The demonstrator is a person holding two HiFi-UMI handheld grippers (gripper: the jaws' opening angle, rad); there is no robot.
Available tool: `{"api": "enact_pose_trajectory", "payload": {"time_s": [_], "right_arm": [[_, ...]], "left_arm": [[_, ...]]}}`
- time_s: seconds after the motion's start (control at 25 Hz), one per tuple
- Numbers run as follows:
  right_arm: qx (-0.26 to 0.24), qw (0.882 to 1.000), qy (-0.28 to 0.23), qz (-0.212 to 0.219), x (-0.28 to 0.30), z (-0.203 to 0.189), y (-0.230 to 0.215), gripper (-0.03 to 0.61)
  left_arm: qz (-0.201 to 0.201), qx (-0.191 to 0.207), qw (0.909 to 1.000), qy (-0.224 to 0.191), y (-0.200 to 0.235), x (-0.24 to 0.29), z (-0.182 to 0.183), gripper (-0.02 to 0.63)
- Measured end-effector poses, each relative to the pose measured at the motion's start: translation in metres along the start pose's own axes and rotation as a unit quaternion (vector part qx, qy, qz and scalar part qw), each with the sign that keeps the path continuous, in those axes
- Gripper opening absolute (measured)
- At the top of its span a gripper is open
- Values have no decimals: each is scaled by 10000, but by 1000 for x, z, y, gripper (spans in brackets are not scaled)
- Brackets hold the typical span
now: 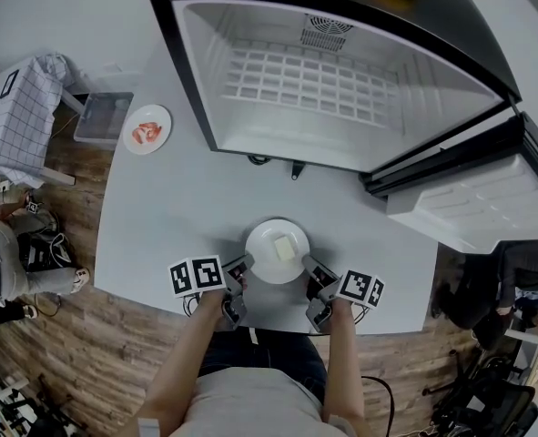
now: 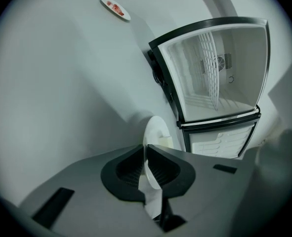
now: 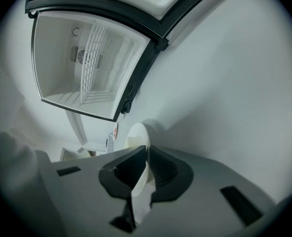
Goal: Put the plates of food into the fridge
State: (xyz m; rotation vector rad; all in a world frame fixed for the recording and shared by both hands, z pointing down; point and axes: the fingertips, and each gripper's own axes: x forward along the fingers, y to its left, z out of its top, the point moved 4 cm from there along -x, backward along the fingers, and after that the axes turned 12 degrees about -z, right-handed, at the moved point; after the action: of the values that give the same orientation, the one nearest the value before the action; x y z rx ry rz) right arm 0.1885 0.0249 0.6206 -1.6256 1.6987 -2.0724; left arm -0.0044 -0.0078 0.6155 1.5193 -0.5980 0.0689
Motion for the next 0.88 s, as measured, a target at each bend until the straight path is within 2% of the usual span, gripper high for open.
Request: {"api": "enact_pose_trajectory", "payload": {"time_s": [0.2,0.36,0.48,0.64,0.76,0.88], "right_arm": [[93,9993,-88,343,-5,4,23,32],[100,9970,-206,745,-15,17,57,29],[-76,9948,-423,921,-25,36,83,26],[-470,9880,-728,1281,-39,62,131,25],[-661,9847,-887,1345,-44,81,161,25],[-673,9836,-998,1344,-46,98,182,25]], "left_arm": [[-292,33,9991,-320,-23,-18,11,26],[-696,-43,9955,-645,-49,-34,27,23],[-1032,-70,9904,-921,-74,-43,42,20],[-1288,139,9838,-1239,-111,-54,68,20],[-1381,257,9798,-1424,-134,-58,90,21],[-1503,190,9761,-1556,-152,-59,110,21]]}}
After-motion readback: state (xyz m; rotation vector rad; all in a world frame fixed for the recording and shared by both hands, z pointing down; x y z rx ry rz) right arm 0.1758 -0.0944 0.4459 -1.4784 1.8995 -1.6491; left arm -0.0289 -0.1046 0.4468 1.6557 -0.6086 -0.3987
